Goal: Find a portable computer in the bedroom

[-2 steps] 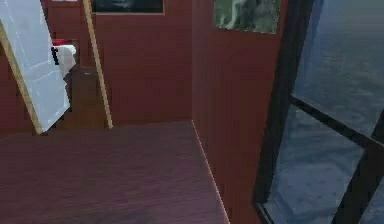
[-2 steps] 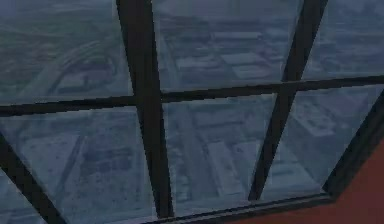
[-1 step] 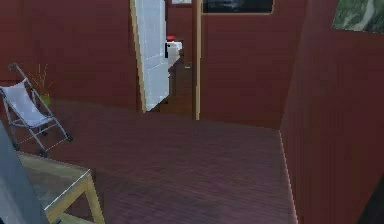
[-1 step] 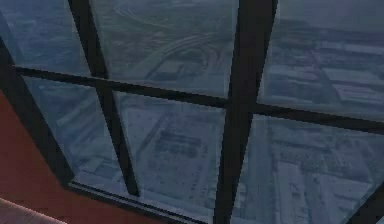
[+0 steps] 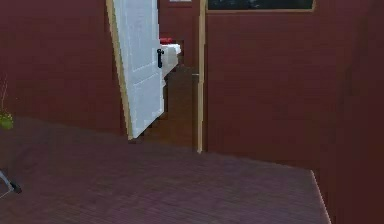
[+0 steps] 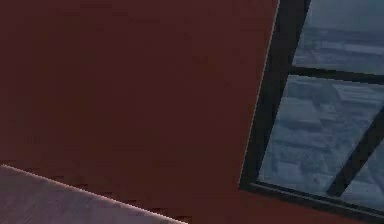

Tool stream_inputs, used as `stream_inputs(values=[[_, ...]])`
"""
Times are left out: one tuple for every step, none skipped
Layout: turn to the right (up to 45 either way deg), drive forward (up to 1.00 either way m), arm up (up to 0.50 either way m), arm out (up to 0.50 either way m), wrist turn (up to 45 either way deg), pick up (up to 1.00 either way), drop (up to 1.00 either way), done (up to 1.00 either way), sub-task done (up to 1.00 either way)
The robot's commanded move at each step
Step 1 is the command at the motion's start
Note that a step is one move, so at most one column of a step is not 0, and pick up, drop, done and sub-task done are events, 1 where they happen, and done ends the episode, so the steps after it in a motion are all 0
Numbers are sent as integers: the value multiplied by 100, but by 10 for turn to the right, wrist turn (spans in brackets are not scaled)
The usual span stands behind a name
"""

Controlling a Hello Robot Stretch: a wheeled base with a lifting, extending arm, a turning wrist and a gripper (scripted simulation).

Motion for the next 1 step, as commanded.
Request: stream_inputs(values=[[-450, 0, 0, 0, 0, 0, 0, 0, 0]])
